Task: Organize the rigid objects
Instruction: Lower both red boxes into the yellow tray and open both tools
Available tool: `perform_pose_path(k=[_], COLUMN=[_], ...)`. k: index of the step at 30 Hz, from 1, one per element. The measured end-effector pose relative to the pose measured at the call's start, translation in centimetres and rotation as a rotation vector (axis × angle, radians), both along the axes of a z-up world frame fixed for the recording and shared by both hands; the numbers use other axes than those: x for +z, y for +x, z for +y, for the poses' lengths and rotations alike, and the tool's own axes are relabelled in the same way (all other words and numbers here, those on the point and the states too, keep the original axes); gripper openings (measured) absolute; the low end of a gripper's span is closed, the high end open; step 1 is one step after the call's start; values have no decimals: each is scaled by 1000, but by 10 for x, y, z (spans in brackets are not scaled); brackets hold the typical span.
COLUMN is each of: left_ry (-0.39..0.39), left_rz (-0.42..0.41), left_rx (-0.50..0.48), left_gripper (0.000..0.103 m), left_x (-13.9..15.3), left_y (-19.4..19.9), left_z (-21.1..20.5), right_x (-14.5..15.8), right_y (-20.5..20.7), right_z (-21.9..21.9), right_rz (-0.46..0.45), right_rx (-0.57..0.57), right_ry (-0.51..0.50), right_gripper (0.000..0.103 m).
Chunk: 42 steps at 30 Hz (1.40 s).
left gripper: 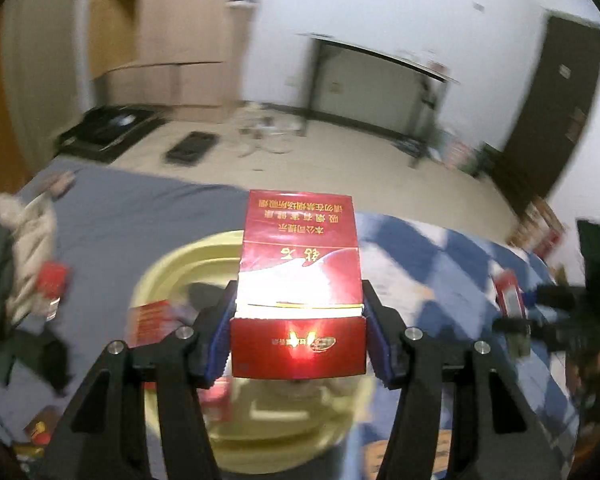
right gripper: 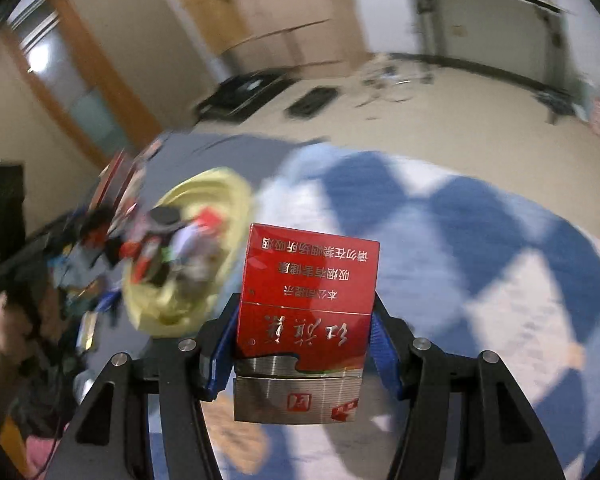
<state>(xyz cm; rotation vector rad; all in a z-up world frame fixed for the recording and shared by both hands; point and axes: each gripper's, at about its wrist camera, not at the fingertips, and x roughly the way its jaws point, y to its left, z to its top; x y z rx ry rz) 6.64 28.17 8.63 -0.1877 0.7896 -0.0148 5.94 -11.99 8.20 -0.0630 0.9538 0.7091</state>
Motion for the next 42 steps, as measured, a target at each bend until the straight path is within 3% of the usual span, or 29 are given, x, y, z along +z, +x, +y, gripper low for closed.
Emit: perform_pose_path(k=[2,5,9,12,15,17,22,23,25,26,27,29,30,31,35,37,39,42], left_ry=[-13,34,72,33,-92,-59,-53,-52,-75,-92,-97,-73,-63,-55,-50,-96,-140,-81], left_rz=[31,78,137,166,208,210,204,205,201,193,181,158,149,139,77,34,3,-43], left_rx=[41,39,31,27,1,-2,12,21,19,10,2,-15,-22,-27,-27,1,75,231], left_gripper=[58,58,58,58,58,58,59,62,79,92,97,100,103,103,103,103,103,103], left_x=[-10,-21,-39,-59,-76,-82,-90,-92,-94,-94,-91,-84,-80,-76,-48,-34,-29,-32], left_y=[-2,7,27,27,33,34,33,33,33,33,32,29,27,25,15,6,-7,-42], left_z=[24,34,41,46,47,40,34,34,33,31,30,20,15,10,-10,-20,-33,-66], right_x=[-1,-11,-25,-43,-65,-81,-102,-104,-108,-109,-108,-103,-100,-97,-81,-68,-55,-53], right_y=[-6,-9,-17,-20,-14,-16,-18,-18,-18,-18,-21,-27,-29,-30,-36,-40,-41,-39], right_z=[55,119,180,207,224,242,253,253,251,250,248,236,232,227,199,176,145,103], right_rz=[-23,-56,-115,-147,-120,-123,-155,-179,-185,-195,-205,-213,-217,-214,-190,-204,-237,-309], right_rx=[90,174,252,290,266,274,296,303,302,302,307,324,327,329,328,308,278,257], right_ry=[-39,-73,-149,-229,-242,-256,-240,-237,-221,-212,-206,-179,-156,-140,-73,-23,20,15], right_gripper=[58,58,58,58,58,58,58,58,58,62,67,90,95,101,102,103,103,103])
